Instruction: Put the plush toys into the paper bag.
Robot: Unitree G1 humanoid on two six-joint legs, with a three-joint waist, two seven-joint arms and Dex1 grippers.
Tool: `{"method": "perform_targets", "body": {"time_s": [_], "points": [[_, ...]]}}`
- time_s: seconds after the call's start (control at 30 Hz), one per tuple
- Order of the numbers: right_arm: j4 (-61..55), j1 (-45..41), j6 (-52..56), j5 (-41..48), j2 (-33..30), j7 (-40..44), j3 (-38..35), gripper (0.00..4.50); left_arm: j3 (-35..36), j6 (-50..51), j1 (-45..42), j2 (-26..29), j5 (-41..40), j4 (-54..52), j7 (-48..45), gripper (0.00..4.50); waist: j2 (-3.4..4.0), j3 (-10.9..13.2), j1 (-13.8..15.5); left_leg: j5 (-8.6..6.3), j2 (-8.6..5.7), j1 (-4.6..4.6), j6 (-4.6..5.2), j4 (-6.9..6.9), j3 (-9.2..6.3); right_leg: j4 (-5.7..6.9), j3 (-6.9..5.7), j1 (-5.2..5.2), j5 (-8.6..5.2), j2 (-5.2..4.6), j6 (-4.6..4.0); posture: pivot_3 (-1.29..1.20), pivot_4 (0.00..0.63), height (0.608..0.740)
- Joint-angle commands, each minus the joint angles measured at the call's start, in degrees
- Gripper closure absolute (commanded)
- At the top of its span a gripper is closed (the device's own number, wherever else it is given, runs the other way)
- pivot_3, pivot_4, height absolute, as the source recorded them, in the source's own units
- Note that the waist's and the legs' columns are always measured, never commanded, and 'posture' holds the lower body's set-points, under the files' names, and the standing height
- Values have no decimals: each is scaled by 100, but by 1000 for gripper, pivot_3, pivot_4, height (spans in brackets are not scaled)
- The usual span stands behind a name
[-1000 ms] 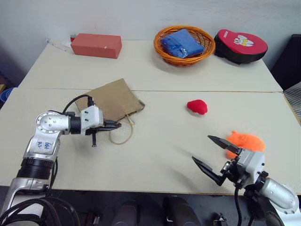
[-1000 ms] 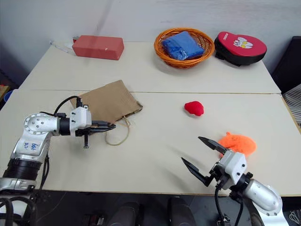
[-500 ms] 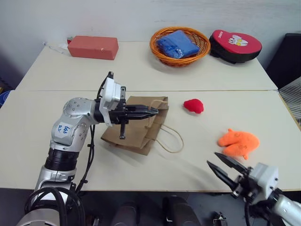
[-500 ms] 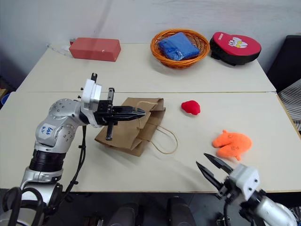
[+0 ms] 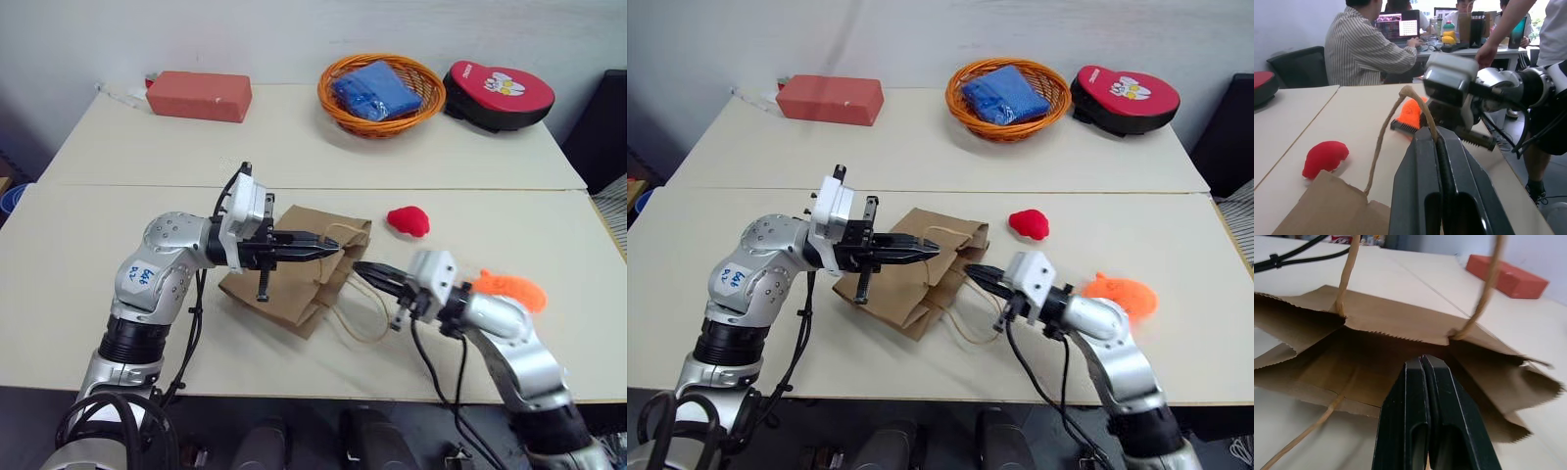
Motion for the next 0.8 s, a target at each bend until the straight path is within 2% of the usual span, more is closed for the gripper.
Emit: {"method": "perform_targets", "body": {"time_s": [0.03,0.17,0.47,0.8], "points": [[345,-282,-205,-239,187,116,281,4446,78,68,-111,-16,-182,-232,33,4500,0,0,4,0,0,-7,0,6,-2,0,-2,-4,0,0,0,0,150,740],[743,-712,-231,-391,510,58,422,4446,132,177,-125,-21,-289,-272,57,4500,1,0,-8,-2,-5,-81,2,70,-1,34,-1,-75,2,-3,3,0,150,740],[1860,-1330,-485,-880,975,173,834,4446,207,308,-237,-84,-468,-267,110,4500,1,0,-21,-2,-4,-81,1,70,-2,38,-3,-77,2,-3,2,0,150,740],[2419,-1240,-674,-1149,992,237,876,4446,911,882,-469,-73,-1308,-413,602,4500,1,-1,-28,-2,-4,-81,1,71,-2,39,-3,-77,2,-3,3,0,150,740]]}}
